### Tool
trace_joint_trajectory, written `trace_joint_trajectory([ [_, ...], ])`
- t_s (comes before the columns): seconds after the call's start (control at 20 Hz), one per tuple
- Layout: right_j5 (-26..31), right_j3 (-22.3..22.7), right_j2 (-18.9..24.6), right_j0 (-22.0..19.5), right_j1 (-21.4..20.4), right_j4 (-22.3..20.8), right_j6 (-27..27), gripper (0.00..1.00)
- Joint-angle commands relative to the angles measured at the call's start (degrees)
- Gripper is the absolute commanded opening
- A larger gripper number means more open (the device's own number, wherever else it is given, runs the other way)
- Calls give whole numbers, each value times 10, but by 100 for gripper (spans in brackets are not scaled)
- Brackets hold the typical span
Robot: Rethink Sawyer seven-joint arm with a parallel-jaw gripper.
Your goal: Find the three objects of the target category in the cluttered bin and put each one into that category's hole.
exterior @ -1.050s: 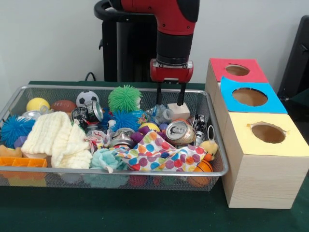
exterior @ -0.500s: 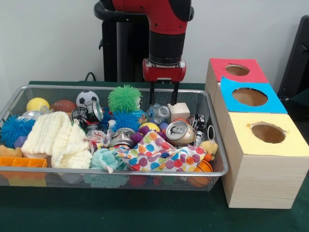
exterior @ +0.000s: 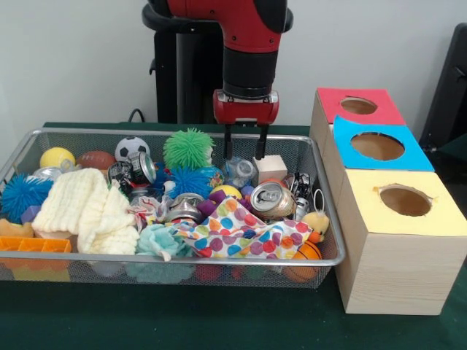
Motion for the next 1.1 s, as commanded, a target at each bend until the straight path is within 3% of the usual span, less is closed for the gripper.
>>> trace_joint_trajectory([
  [0.05,28,-75,64,-14,46,-27,20,100],
  [0.7,23,-101,68,-19,103,-49,21,100],
  [1.1,17,-99,65,-13,106,-53,33,100],
])
